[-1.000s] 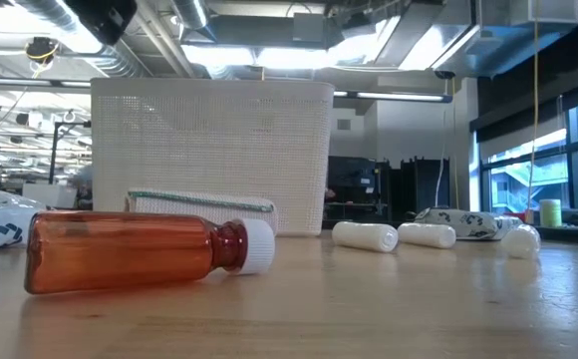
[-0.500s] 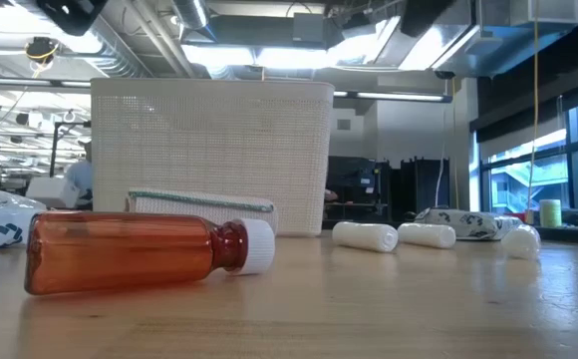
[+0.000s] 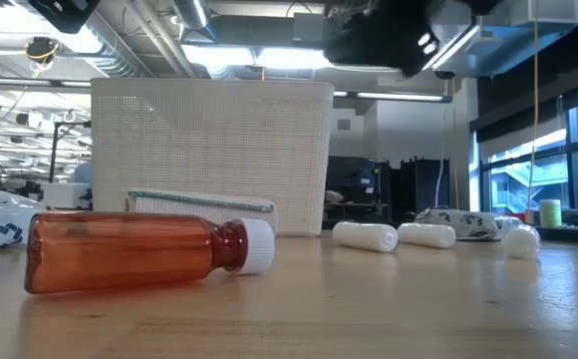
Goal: Pick & place medical supplies in basket/bin
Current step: Put the red medicine bottle into the white bin
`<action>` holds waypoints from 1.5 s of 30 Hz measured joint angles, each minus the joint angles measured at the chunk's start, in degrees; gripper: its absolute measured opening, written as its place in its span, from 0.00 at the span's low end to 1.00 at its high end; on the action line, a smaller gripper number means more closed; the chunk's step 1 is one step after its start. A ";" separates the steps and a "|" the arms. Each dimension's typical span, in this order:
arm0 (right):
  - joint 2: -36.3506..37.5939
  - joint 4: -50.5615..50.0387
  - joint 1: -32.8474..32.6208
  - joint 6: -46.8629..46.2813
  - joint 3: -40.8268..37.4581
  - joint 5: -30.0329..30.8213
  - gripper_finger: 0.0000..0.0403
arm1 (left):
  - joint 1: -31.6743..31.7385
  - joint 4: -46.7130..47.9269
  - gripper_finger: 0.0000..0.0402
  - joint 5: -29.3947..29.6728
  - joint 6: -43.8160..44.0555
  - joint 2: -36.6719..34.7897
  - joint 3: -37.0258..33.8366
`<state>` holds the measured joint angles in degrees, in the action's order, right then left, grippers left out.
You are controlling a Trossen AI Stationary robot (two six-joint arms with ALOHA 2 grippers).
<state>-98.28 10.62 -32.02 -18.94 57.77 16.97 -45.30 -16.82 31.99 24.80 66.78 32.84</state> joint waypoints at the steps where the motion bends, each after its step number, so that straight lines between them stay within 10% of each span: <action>1: -0.47 5.28 0.55 0.19 -1.64 -0.08 0.94 | 0.00 0.00 0.52 -0.02 0.00 0.00 0.00; 35: -9.18 20.40 8.99 -7.44 -5.07 3.15 0.94 | 2.34 -0.09 0.52 -0.04 3.56 -0.02 0.02; 45: -9.18 16.23 9.08 -1.03 -5.09 -1.27 0.74 | 2.34 -0.04 0.52 0.02 3.58 -0.02 0.02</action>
<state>-107.46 26.85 -22.94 -19.97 52.69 15.70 -42.96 -16.86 32.01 28.38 66.76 32.86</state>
